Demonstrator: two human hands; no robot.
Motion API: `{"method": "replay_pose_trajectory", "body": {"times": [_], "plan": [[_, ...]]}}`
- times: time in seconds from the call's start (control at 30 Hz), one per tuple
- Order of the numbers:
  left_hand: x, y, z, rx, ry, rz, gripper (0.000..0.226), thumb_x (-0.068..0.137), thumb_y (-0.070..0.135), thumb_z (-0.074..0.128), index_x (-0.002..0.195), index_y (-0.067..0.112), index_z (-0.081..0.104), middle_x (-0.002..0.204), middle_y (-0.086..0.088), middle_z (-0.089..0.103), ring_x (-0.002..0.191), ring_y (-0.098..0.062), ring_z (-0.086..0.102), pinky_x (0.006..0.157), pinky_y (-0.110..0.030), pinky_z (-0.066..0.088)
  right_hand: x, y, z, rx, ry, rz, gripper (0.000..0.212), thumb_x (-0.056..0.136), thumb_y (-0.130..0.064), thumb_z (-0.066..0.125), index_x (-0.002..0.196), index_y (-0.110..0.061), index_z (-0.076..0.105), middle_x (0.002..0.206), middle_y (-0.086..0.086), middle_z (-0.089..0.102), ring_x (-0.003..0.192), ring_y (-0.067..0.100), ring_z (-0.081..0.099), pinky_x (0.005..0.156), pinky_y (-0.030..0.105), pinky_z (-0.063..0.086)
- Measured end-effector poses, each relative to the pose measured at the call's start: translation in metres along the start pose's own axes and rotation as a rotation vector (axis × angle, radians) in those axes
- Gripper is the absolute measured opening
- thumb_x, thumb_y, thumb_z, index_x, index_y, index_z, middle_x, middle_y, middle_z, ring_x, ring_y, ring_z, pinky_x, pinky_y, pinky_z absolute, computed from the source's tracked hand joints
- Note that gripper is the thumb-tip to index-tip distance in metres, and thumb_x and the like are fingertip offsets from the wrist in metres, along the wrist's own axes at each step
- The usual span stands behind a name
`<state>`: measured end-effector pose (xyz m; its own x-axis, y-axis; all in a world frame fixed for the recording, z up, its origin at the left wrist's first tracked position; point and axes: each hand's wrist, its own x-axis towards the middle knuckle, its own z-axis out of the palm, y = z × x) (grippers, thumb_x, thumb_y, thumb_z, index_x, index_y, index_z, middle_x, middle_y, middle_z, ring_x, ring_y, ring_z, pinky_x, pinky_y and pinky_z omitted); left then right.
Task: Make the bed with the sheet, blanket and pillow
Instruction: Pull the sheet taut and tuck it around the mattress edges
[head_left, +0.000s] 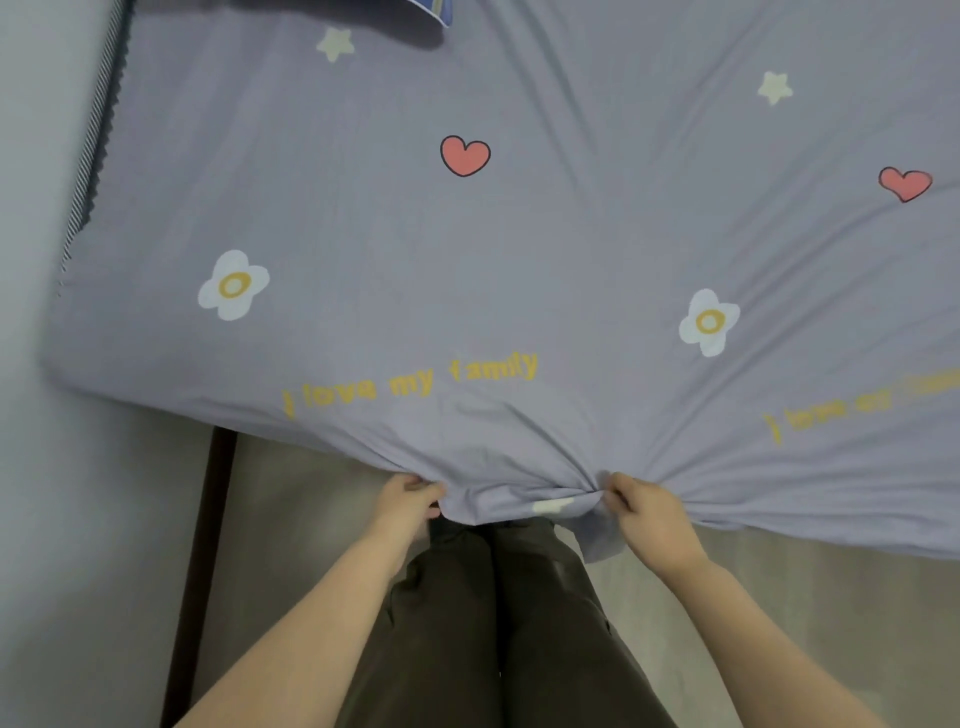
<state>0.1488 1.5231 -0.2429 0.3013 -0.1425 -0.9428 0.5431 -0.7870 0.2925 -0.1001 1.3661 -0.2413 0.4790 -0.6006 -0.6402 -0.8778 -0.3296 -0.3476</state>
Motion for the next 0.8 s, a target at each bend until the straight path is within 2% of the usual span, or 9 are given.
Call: {"method": "replay_pose_trajectory", "body": {"times": [0.07, 0.13, 0.2, 0.33, 0.43, 0.53, 0.6, 0.7, 0.8], "plan": [[-0.002, 0.004, 0.005, -0.095, -0.012, 0.057, 0.036, 0.089, 0.023, 0.067, 0.119, 0.009, 0.054, 0.116, -0.006, 0.062, 0.093, -0.017, 0.063, 0.064, -0.018, 0.047, 0.007, 0.002, -0.005, 0.027, -0.03, 0.02, 0.012, 0.096, -0.026, 0.048, 0.088, -0.021, 0.056, 0.071, 0.002, 0.061, 0.07, 0.026, 0.057, 0.061, 0.035, 0.041], [-0.002, 0.008, 0.009, -0.194, 0.0, 0.058, 0.04, 0.088, 0.032, 0.067, 0.121, 0.014, 0.054, 0.115, -0.002, 0.063, 0.101, -0.019, 0.063, 0.08, -0.027, 0.048, 0.015, 0.002, -0.008, -0.002, -0.071, 0.036, 0.015, 0.098, -0.031, 0.046, 0.096, -0.019, 0.055, 0.077, 0.004, 0.065, 0.073, 0.026, 0.06, 0.062, 0.034, 0.042], [0.0, 0.012, 0.01, -0.291, 0.012, 0.028, 0.034, 0.09, 0.035, 0.064, 0.118, 0.018, 0.056, 0.112, 0.002, 0.064, 0.103, -0.018, 0.063, 0.084, -0.029, 0.045, 0.021, -0.003, -0.008, -0.051, -0.067, 0.028, 0.018, 0.098, -0.035, 0.045, 0.1, -0.019, 0.052, 0.083, 0.007, 0.068, 0.076, 0.026, 0.061, 0.064, 0.034, 0.046], [0.003, 0.02, 0.003, -0.359, 0.095, 0.045, 0.003, 0.092, 0.019, 0.062, 0.091, 0.017, 0.061, 0.093, -0.001, 0.066, 0.078, -0.011, 0.062, 0.057, -0.016, 0.048, 0.021, -0.017, -0.004, 0.025, -0.025, 0.04, 0.033, 0.091, -0.057, 0.047, 0.091, -0.025, 0.049, 0.068, -0.004, 0.059, 0.066, 0.019, 0.059, 0.062, 0.036, 0.051], [0.001, 0.029, -0.002, -0.285, 0.166, 0.083, 0.013, 0.088, 0.01, 0.059, 0.075, 0.011, 0.059, 0.073, -0.006, 0.064, 0.06, -0.012, 0.058, 0.05, -0.019, 0.04, 0.017, -0.024, -0.003, -0.013, -0.026, -0.06, 0.046, 0.075, -0.069, 0.059, 0.093, -0.028, 0.05, 0.056, -0.007, 0.048, 0.063, 0.018, 0.057, 0.054, 0.03, 0.037], [-0.004, 0.04, -0.003, -0.356, 0.172, 0.125, 0.021, 0.085, 0.01, 0.053, 0.065, 0.013, 0.051, 0.054, -0.003, 0.064, 0.045, -0.012, 0.06, 0.049, -0.023, 0.037, 0.012, -0.028, 0.003, -0.346, -0.013, -0.165, 0.044, 0.077, -0.057, 0.062, 0.11, -0.03, 0.048, 0.064, -0.006, 0.055, 0.073, 0.023, 0.062, 0.065, 0.031, 0.031], [-0.009, 0.048, -0.002, -0.438, 0.132, 0.146, 0.02, 0.087, 0.012, 0.053, 0.067, 0.013, 0.052, 0.053, 0.001, 0.066, 0.048, -0.01, 0.064, 0.048, -0.02, 0.041, 0.009, -0.03, 0.006, -0.467, 0.077, -0.092, 0.042, 0.086, -0.046, 0.055, 0.123, -0.028, 0.045, 0.073, -0.003, 0.064, 0.071, 0.023, 0.062, 0.067, 0.032, 0.032], [-0.009, 0.059, 0.001, -0.553, 0.055, 0.162, 0.013, 0.093, 0.02, 0.055, 0.081, 0.014, 0.058, 0.069, 0.002, 0.073, 0.066, -0.009, 0.07, 0.061, -0.021, 0.048, 0.009, -0.028, 0.001, -0.445, 0.173, 0.085, 0.035, 0.092, -0.039, 0.052, 0.123, -0.024, 0.043, 0.067, -0.003, 0.061, 0.062, 0.023, 0.059, 0.063, 0.031, 0.031], [-0.003, 0.063, 0.003, -0.527, -0.019, 0.228, 0.018, 0.098, 0.029, 0.051, 0.096, 0.019, 0.065, 0.097, 0.003, 0.072, 0.094, -0.009, 0.066, 0.076, -0.021, 0.046, 0.018, -0.026, -0.007, -0.454, 0.151, 0.139, 0.014, 0.095, -0.02, 0.044, 0.104, -0.015, 0.054, 0.068, 0.005, 0.062, 0.061, 0.03, 0.056, 0.059, 0.03, 0.029]]}}
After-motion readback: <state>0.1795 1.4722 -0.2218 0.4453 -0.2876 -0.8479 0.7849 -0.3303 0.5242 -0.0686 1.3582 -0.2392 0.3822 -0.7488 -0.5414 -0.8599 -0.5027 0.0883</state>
